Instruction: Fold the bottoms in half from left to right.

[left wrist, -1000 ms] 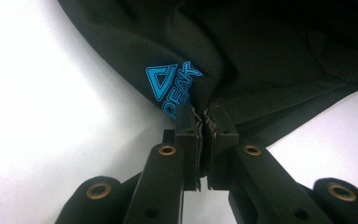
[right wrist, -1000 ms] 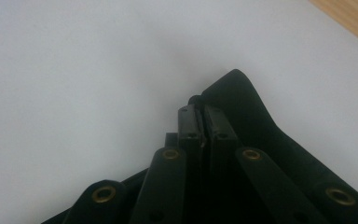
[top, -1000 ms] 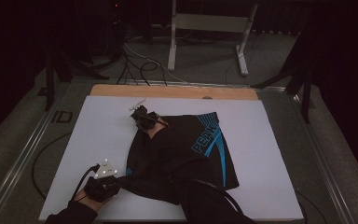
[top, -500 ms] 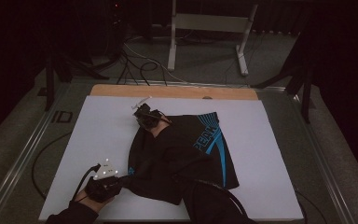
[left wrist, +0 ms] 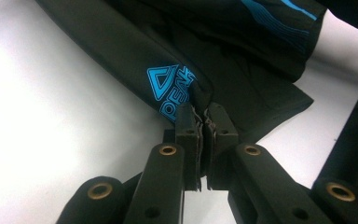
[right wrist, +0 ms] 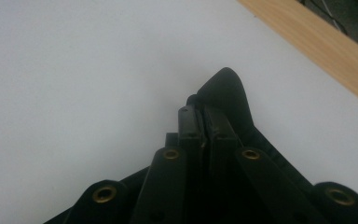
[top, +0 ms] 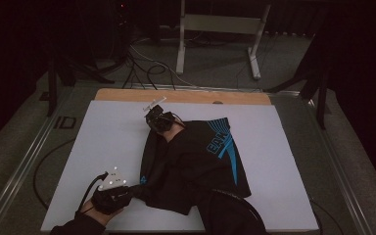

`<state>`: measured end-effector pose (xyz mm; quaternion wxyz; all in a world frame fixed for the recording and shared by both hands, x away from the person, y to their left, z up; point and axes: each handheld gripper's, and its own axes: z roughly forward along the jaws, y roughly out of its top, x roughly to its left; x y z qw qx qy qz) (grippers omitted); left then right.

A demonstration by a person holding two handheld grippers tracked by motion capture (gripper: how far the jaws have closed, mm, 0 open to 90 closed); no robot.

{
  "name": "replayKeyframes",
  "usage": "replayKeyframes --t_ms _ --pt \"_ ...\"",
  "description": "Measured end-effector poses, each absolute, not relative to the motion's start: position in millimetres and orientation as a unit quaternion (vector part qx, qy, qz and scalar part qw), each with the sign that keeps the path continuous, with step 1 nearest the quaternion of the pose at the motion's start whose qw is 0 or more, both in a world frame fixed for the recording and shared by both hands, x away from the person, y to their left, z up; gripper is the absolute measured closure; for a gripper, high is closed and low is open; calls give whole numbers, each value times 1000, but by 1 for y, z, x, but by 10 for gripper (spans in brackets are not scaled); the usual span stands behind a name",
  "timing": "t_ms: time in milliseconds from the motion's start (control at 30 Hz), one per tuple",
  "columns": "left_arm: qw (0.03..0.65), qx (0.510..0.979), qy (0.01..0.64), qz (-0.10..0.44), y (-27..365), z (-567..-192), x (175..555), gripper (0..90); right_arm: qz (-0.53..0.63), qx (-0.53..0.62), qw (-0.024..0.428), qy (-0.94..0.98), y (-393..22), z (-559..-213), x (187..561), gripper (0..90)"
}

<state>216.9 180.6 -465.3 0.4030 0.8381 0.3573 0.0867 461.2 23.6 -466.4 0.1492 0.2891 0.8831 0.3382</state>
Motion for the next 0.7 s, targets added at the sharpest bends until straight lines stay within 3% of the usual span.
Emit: replayKeyframes --t_ms 700 --pt "423 848 308 82 152 -439 225 860 356 303 163 869 -19 -443 455 872"
